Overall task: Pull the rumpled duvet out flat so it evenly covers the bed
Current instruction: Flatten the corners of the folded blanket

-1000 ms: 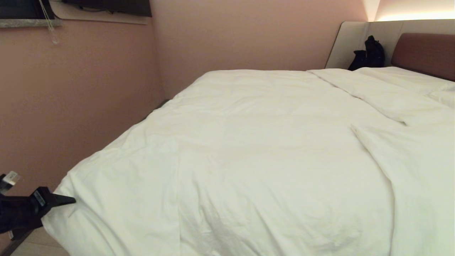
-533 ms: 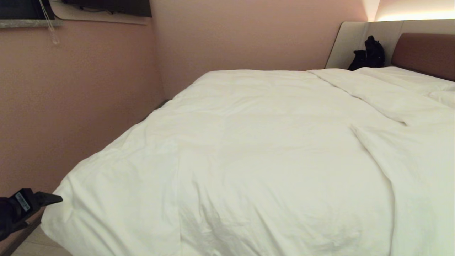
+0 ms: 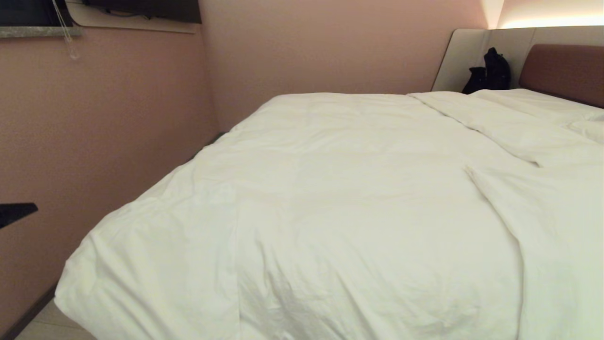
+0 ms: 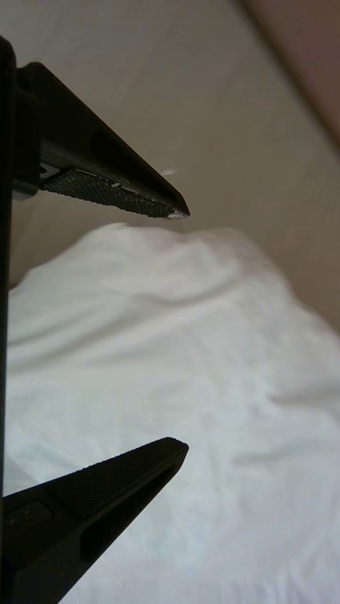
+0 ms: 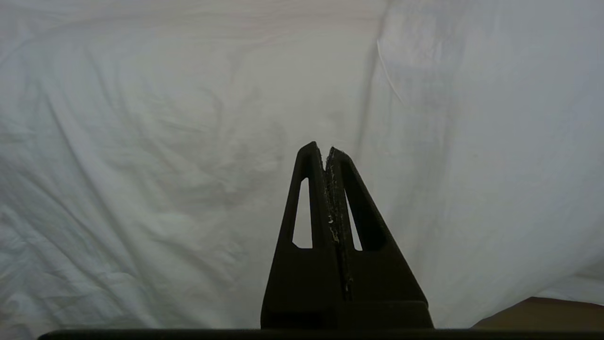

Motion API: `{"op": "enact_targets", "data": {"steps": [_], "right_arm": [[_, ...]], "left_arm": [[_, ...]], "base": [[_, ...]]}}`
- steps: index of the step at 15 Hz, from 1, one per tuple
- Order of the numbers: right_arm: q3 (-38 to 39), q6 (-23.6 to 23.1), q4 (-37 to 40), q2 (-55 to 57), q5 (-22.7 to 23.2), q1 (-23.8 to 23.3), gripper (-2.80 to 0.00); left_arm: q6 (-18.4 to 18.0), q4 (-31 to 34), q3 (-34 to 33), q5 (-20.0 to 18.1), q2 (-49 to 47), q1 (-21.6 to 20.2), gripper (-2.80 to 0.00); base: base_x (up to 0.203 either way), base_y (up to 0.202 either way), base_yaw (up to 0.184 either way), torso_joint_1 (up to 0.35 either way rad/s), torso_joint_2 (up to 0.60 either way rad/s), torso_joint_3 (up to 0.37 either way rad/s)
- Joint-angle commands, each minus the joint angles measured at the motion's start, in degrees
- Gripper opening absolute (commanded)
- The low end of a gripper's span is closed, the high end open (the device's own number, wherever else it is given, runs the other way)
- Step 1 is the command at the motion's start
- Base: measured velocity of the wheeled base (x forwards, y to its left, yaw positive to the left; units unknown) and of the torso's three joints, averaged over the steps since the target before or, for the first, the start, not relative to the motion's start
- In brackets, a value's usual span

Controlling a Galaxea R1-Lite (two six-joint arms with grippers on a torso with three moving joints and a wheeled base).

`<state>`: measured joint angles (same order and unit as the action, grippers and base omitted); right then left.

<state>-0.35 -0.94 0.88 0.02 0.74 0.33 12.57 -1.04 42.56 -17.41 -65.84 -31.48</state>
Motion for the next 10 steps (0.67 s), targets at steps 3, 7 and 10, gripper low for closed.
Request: {"op": "enact_targets", "data": {"steps": [3, 7, 10], "right_arm": [[0.0, 0.0, 0.0, 0.1, 0.0, 0.0, -2.8], [0.0, 0.0, 0.0, 0.1, 0.0, 0.0, -2.8], [0.0, 0.0, 0.0, 0.1, 0.0, 0.0, -2.8]], "left_arm": [[-1.1, -0.4, 4.0, -1.2, 3.4, 3.4, -2.8], [-1.3, -0.5, 8.2, -10.5, 5.7, 7.6, -2.8], [-1.3, -0.5, 9.6, -23.1, 2.9, 9.5, -2.8]], "base": [[0.0, 0.0, 0.0, 0.0, 0.0, 0.0], [0.0, 0.0, 0.0, 0.0, 0.0, 0.0], [0.0, 0.0, 0.0, 0.0, 0.0, 0.0]]}}
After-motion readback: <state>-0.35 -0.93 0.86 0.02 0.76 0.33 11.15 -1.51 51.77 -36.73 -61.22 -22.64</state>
